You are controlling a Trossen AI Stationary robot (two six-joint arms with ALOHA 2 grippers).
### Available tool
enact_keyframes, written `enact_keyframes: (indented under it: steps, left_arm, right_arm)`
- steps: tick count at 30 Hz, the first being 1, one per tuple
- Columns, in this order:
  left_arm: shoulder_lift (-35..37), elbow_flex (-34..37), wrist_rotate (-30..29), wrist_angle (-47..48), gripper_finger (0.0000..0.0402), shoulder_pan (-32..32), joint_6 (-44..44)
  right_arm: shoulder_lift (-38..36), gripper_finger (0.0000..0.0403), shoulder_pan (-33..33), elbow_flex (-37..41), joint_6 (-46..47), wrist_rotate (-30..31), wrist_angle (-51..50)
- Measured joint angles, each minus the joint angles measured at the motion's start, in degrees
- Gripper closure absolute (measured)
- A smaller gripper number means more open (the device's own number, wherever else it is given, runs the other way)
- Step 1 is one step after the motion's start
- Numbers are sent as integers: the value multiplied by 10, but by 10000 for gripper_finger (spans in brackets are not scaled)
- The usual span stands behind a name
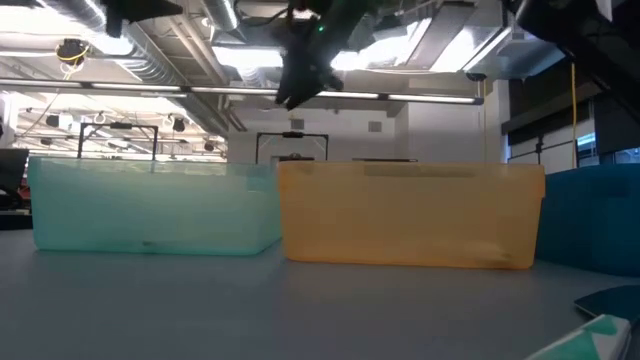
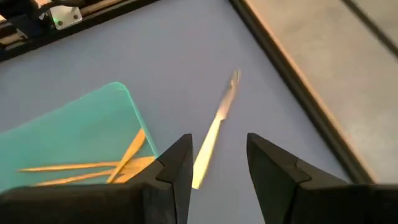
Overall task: Sort silverware by color (type)
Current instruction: Put the yellow knife into the blue bin
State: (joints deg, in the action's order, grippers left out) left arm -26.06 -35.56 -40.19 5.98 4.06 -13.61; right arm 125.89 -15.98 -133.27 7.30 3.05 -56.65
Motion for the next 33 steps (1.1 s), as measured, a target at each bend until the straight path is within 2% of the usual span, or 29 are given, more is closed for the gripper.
enact_keyframes:
  steps: [4, 8, 12, 19, 28, 33]
  left_arm:
    - [-59, -54, 42, 30, 260, -50, -14]
    - [-128, -119, 96, 99, 260, -119, -43]
    - [-199, -185, 169, 161, 260, -197, -59]
    - [-320, -272, 308, 206, 260, -319, -110]
    - [-462, -289, 489, 225, 261, -422, -195]
    - [-533, -289, 533, 224, 261, -447, -216]
  right_arm:
    - [-22, 265, 8, 0, -27, 15, -27]
    - [-42, 265, 11, 0, -47, 10, -65]
    - [-60, 265, 10, 0, -55, 11, -107]
    - [-93, 265, 10, 0, -84, 32, -165]
    - [-132, 265, 10, 19, -120, 53, -210]
    - [-183, 265, 10, 99, -118, 54, -193]
